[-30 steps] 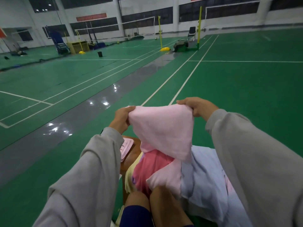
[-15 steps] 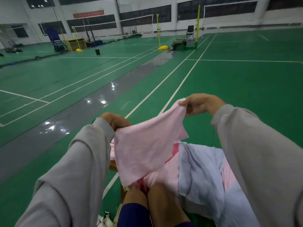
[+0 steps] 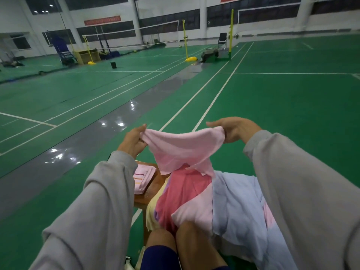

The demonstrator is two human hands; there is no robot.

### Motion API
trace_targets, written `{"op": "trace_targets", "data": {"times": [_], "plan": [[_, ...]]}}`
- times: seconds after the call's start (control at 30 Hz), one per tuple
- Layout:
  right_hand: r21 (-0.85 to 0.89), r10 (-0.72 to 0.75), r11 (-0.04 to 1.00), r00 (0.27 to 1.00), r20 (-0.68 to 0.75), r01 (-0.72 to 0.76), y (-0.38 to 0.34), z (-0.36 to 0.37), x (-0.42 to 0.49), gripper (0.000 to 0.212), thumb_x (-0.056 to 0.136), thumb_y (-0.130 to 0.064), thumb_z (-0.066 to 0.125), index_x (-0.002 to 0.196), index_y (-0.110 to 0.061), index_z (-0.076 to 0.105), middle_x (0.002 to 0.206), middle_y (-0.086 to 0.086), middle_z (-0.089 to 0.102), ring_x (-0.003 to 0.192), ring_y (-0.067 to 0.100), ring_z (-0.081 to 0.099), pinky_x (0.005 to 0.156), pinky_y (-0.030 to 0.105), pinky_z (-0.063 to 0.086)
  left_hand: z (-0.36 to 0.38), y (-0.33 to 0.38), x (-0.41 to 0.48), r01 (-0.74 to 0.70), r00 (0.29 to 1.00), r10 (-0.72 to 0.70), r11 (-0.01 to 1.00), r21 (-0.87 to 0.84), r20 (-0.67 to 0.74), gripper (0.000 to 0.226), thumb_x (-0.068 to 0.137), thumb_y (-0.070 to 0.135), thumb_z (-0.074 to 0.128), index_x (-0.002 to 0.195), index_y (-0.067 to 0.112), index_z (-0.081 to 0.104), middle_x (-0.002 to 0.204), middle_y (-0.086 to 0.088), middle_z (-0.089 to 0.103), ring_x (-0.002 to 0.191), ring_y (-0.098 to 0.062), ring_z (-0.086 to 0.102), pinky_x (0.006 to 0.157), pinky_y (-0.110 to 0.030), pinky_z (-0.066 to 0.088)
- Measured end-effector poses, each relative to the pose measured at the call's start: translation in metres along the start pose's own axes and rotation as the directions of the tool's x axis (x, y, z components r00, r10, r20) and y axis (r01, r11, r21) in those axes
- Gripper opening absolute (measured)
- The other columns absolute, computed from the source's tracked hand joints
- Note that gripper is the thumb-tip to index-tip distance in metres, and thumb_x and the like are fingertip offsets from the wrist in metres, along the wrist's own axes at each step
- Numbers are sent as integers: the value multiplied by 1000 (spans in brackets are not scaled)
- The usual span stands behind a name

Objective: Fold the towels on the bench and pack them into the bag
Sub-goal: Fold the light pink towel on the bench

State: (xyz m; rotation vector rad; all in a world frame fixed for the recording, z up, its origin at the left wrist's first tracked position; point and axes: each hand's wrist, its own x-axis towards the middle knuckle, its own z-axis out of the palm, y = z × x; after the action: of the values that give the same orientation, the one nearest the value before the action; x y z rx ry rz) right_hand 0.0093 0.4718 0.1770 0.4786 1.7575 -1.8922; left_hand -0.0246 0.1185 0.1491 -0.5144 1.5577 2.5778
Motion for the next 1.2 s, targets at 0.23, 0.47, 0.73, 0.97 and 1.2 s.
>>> {"op": "trace_targets", "data": {"times": [0.23, 0.47, 0.73, 0.97, 1.2], "plan": [[86, -131, 982, 929, -346, 170, -6, 5, 6, 19, 86, -18, 80, 95, -11, 66, 92, 4, 69, 77, 20, 63, 81, 33, 57, -26, 2, 57, -116, 965, 90, 989, -93, -246, 40, 82, 4, 76, 119, -2, 63, 123, -17, 69, 84, -24, 71, 62, -32, 58], [-44, -279, 955, 837, -470, 293, -14, 10, 11, 48, 91, -3, 69, 135, -1, 49, 121, 15, 64, 94, 26, 67, 63, 37, 60, 4, 20, -6, -365, 914, 381, 922, 128, -142, 38, 77, -17, 71, 100, 14, 70, 108, -13, 63, 90, -24, 61, 80, -31, 58], [-217, -444, 895, 817, -368, 389, -24, 13, 9, 66, 82, -6, 82, 139, -7, 50, 129, 9, 56, 116, 29, 58, 103, 46, 51, -7, 28, -15, -440, 861, 505, 692, 573, 52, 40, 76, -16, 70, 100, 16, 75, 110, -10, 63, 103, -21, 58, 88, -31, 52], [-966, -670, 249, 733, -119, 71, -11, 13, 13, 13, 78, 1, 55, 73, -6, 64, 82, 12, 62, 82, 34, 62, 65, 31, 46, -18, 29, -7, -415, 819, 309, -263, 871, 484, 27, 85, -9, 59, 97, 5, 80, 97, -10, 76, 87, -24, 67, 95, -40, 57], [-965, -775, -216, 628, 76, -151, -4, 22, 3, 24, 90, 11, 43, 102, 0, 60, 107, 19, 57, 103, 38, 56, 78, 44, 46, -4, 24, -22, -179, 727, 277, -807, 563, 629, 15, 97, 0, 53, 102, 7, 67, 104, -11, 66, 103, -31, 61, 92, -41, 49]]}}
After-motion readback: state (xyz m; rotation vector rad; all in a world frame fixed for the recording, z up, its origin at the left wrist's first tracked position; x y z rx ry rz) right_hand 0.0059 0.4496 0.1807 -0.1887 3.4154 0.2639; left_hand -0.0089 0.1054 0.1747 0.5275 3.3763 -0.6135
